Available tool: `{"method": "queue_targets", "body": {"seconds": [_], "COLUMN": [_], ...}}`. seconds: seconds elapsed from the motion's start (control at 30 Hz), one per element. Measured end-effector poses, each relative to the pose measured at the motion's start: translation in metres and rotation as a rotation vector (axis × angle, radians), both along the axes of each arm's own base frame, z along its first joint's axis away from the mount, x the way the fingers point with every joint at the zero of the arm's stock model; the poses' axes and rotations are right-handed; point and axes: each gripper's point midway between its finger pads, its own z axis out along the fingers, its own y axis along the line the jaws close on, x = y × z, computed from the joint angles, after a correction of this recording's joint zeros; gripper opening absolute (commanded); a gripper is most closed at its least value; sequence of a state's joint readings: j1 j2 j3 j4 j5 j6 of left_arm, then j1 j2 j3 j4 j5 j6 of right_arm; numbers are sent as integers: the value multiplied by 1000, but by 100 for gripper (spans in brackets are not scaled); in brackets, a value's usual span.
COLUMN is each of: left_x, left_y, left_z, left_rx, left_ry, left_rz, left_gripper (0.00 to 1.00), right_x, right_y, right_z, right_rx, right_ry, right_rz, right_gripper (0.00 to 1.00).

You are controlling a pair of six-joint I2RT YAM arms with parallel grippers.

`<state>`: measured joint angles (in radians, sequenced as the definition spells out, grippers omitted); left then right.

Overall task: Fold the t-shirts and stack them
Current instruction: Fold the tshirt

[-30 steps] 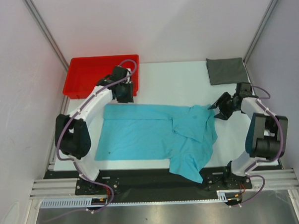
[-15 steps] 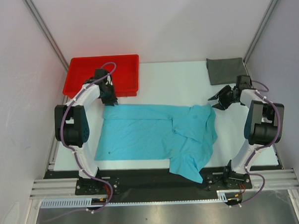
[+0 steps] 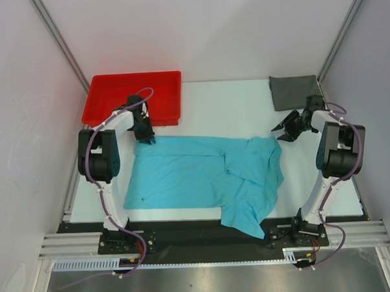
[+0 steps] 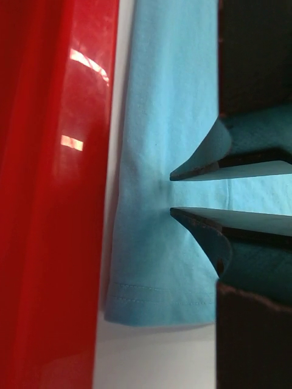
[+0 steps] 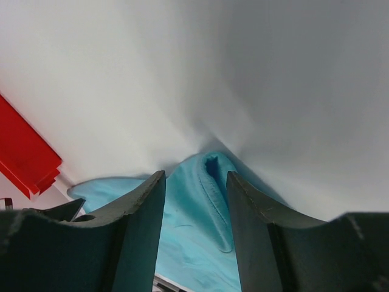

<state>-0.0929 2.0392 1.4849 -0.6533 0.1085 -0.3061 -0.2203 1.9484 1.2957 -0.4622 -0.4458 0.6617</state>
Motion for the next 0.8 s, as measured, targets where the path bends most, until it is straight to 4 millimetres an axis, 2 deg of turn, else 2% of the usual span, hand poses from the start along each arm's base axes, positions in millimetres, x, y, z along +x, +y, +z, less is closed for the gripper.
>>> {"method": "queue_targets", "body": {"seconds": [0.27, 0.47, 0.57, 0.6, 0.67, 0.7, 0.77, 0.8], "left_x": [1, 3, 3, 3, 3, 3, 3, 4], "left_y": [0, 1, 2, 2, 3, 3, 3, 3], "left_z": [-6, -7, -8, -8, -9, -9, -9, -9], "left_rx": [1, 3, 5, 6, 8, 9, 11, 13], "left_ry": [11, 25, 39, 43, 51, 55, 63, 68], "left_rz": [1, 11, 16, 17, 23, 25, 29, 33], "left_gripper": [29, 28, 28, 28, 27, 27, 27, 27], "right_x": [-2, -2, -1, 0, 1, 1, 2, 3], "right_y": [1, 3, 4, 4, 3, 2, 0, -3], "right_z": [-8, -15, -17, -17, -17, -17, -17, -18], "right_rx": [0, 11, 16, 16, 15, 13, 8, 4], "right_ry": [15, 28, 29, 26, 23, 22, 20, 21], "right_rz": [11, 15, 14, 13, 11, 7, -2, -11], "right_gripper": [49, 45, 38, 29, 19, 10, 1, 0]}}
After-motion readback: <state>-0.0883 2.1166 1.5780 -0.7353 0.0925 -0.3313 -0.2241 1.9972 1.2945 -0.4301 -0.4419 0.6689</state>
